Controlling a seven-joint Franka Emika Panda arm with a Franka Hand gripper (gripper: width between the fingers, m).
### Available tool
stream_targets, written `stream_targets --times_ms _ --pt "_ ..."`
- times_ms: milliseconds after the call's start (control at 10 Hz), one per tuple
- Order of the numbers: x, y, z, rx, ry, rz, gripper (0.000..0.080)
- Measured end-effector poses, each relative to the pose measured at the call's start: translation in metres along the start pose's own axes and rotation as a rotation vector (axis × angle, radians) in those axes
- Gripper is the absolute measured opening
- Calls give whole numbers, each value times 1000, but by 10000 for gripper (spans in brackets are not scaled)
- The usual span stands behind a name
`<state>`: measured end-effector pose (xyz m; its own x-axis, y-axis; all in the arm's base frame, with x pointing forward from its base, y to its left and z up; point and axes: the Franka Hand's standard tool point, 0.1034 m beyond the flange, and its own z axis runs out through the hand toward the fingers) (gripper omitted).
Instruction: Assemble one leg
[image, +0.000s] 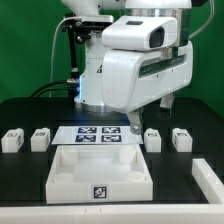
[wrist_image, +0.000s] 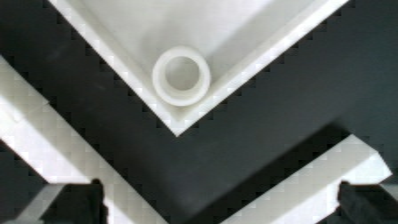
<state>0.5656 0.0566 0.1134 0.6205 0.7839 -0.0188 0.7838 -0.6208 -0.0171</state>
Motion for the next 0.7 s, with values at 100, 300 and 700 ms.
stream_targets --times_ms 100,300,700 --pt "0 0 0 0 0 0 650" --pt "0 0 0 0 0 0 650" --pt "0 0 0 1 0 0 650"
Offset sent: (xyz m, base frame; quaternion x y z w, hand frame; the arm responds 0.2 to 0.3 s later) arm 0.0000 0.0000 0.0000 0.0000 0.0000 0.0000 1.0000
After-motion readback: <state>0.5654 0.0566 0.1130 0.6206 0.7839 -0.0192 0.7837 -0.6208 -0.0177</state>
